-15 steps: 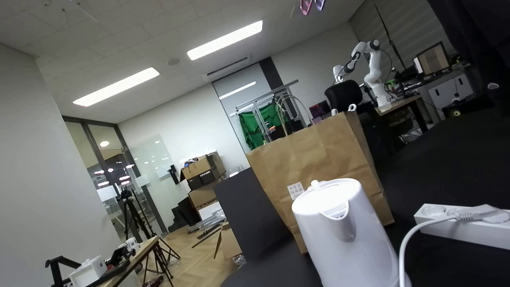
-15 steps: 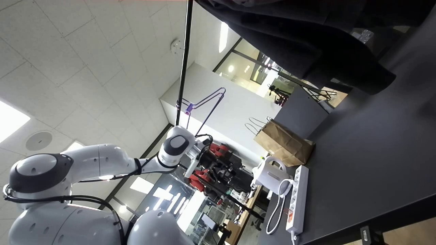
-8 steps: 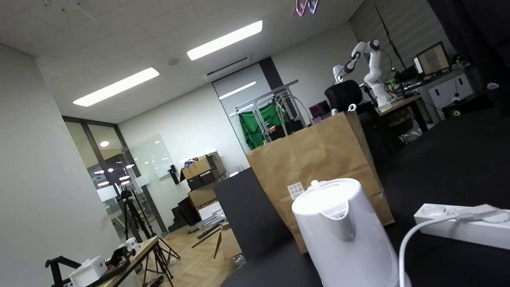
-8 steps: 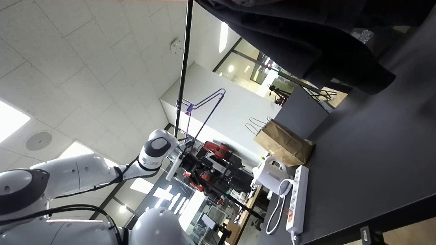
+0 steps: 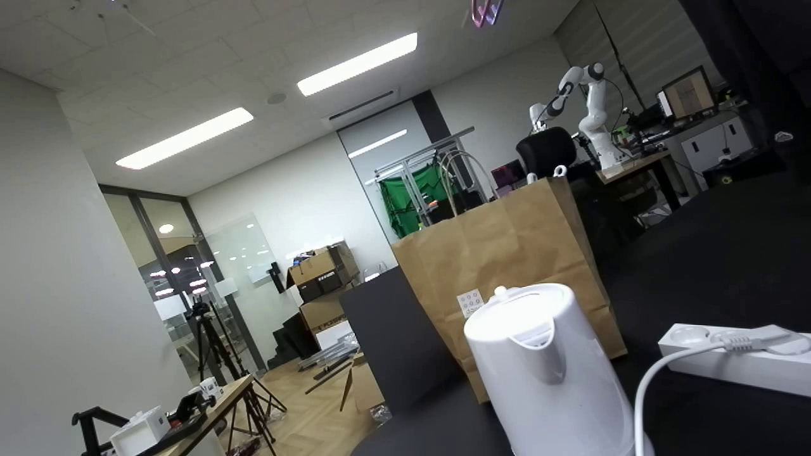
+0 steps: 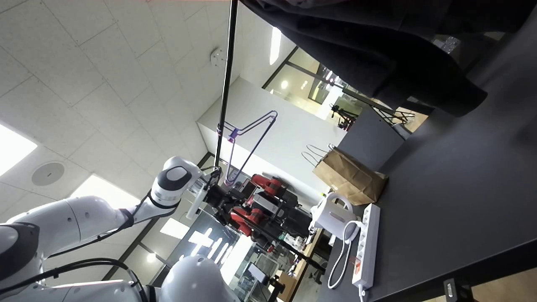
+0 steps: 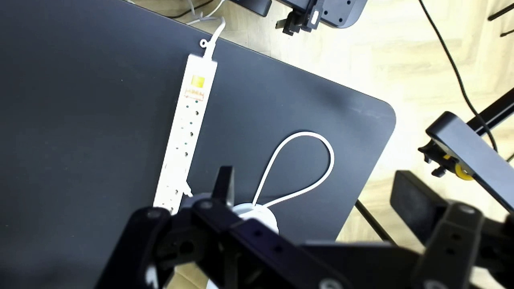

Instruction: Remove the first hanger from the left and put it on the table

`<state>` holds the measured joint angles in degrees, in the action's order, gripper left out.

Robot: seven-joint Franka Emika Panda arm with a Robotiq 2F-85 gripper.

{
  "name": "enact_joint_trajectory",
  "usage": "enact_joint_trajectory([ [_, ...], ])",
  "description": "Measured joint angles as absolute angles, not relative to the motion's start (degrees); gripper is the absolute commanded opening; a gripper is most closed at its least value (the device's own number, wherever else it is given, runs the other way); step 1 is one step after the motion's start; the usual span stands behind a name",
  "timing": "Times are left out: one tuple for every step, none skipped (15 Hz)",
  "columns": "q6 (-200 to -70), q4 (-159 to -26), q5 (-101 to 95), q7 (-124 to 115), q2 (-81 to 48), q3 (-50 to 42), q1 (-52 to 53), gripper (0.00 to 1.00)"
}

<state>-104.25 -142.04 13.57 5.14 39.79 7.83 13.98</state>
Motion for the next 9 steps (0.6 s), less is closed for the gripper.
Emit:
enact_joint_trajectory([
  [-103.4, -141.2, 13.6, 4.7, 39.9, 7.8, 13.9, 1.0],
  [-102.2, -140.1, 13.6, 4.0, 39.9, 7.8, 13.7, 1.0],
  [-100.8, -138.8, 13.6, 2.9, 39.9, 7.9, 13.4, 1.0],
  [-99.4, -137.4, 13.6, 1.7, 39.9, 7.9, 12.9, 1.0],
  [-97.5, -135.9, 13.6, 0.6, 40.0, 7.9, 12.4, 1.0],
  [-95.1, -134.1, 13.6, -0.9, 40.3, 7.9, 11.6, 1.0],
  [-92.9, -132.4, 13.6, -2.1, 40.6, 7.9, 10.7, 1.0],
  [-90.9, -130.7, 13.6, -2.9, 41.0, 7.8, 9.9, 1.0],
  [-89.1, -129.0, 13.6, -3.7, 41.3, 7.8, 9.1, 1.0],
])
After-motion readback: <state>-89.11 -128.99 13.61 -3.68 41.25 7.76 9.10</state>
